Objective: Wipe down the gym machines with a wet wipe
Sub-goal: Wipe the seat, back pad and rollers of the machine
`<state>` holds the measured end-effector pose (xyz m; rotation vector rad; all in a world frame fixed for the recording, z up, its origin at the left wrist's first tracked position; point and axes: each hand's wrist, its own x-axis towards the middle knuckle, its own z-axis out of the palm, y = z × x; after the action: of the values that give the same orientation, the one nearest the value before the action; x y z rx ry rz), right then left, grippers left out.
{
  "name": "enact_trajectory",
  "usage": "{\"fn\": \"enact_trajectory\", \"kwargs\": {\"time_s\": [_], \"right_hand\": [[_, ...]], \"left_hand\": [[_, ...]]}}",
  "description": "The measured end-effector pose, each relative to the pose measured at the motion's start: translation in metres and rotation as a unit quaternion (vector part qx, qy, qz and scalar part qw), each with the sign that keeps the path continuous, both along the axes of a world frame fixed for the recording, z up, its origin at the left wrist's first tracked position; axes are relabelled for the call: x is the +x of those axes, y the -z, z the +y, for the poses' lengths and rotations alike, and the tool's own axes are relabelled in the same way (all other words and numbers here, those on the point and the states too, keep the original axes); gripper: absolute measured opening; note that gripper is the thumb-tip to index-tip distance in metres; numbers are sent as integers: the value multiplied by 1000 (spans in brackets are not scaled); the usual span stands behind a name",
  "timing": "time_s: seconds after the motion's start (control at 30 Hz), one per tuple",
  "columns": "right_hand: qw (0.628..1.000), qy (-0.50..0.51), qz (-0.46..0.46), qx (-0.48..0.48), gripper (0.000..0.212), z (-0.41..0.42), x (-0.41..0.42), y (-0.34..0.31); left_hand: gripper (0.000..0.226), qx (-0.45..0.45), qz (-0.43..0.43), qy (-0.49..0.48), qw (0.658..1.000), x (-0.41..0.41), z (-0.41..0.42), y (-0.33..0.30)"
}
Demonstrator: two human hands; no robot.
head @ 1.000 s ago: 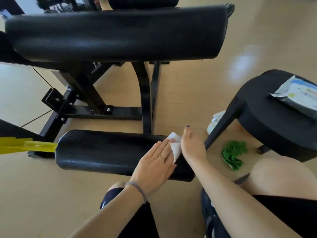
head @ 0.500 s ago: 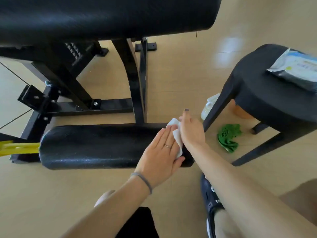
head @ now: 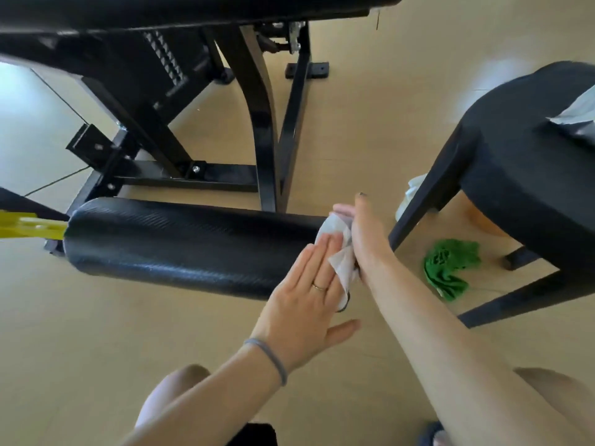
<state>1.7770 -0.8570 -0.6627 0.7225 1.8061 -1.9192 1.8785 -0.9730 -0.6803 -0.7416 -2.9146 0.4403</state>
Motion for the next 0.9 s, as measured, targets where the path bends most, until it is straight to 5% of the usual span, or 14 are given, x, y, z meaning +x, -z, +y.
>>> {"fn": "enact_trajectory", "kwargs": {"time_s": [0.1, 0.27, 0.47, 0.57, 0.8, 0.9], "right_hand": [[1000, 25, -8, -16, 57, -3, -2, 13], [999, -4, 13, 35, 59, -11, -6, 18], [996, -5, 63, 59, 60, -10, -2, 10], [993, -8, 87, 84, 60, -10, 1, 5], [958, -71, 197, 196, 53, -15, 16, 1], [930, -99, 213, 285, 53, -19, 15, -1]], "left_hand": [[105, -44, 16, -25, 999, 1, -43, -5], [113, 10, 0, -244, 970, 2, -90, -18], [117, 20, -24, -81, 996, 4, 2, -9], [107, -27, -13, -45, 999, -2, -15, -16], [90, 101, 39, -316, 943, -21, -130, -29], [80, 107, 35, -248, 962, -21, -109, -27]]}}
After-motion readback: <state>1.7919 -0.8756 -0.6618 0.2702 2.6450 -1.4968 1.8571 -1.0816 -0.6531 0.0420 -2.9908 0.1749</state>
